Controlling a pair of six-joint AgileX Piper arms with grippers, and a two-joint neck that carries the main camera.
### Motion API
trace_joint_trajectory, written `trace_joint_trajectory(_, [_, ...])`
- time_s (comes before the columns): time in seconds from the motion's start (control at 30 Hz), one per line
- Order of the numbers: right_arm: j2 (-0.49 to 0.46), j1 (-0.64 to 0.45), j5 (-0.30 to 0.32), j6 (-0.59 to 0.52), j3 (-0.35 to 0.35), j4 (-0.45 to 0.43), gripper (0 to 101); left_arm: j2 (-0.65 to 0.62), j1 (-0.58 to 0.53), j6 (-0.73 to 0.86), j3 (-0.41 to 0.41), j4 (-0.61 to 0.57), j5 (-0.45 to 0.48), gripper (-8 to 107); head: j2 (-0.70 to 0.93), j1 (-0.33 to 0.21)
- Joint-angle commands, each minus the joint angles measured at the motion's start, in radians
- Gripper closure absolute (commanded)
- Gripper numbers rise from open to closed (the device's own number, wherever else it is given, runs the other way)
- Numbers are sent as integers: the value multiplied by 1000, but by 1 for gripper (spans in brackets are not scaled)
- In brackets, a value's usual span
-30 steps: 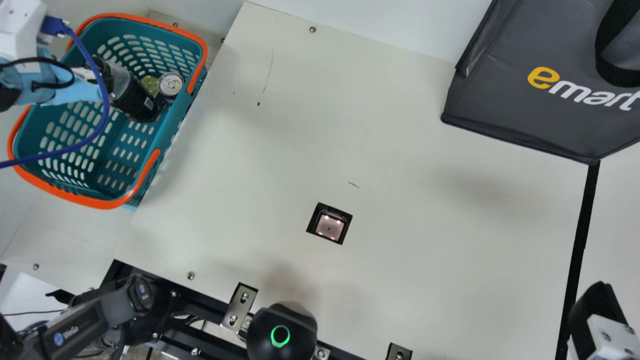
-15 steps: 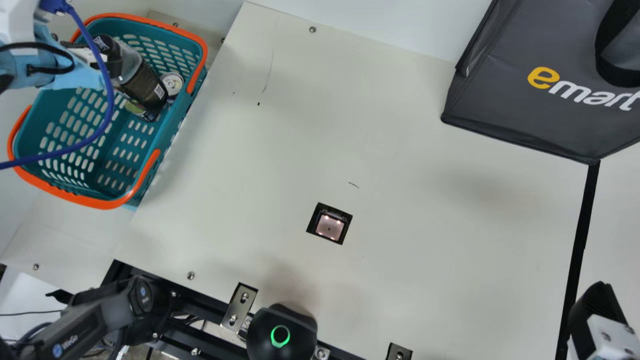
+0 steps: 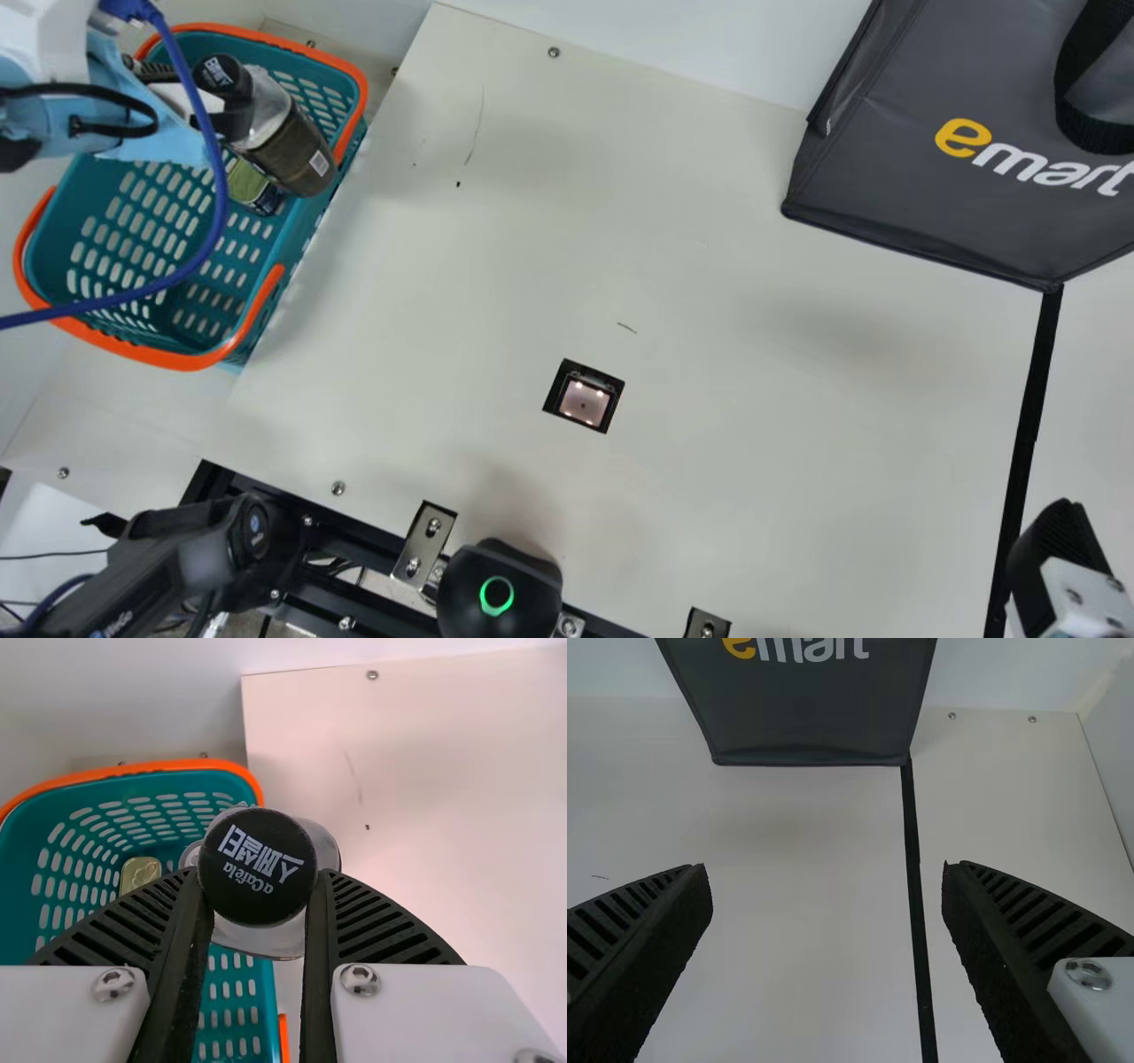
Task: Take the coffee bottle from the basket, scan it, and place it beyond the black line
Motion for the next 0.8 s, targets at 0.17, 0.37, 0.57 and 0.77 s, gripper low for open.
trace_joint_trajectory(0.17, [0, 0, 0, 0, 0, 0, 10, -23, -92, -31, 13, 7, -3, 89, 2, -26])
trace_joint_trajectory(0.37, [0, 0, 0, 0, 0, 0, 10, -45, -192, -64, 28, 19, -9, 89, 2, -26])
trace_joint_trajectory(0.57, [0, 0, 0, 0, 0, 0, 10, -63, -305, -105, 46, 39, -21, 89, 2, -26])
trace_joint_trajectory(0.77, [0, 0, 0, 0, 0, 0, 10, -69, -417, -141, 62, 60, -39, 89, 2, -26])
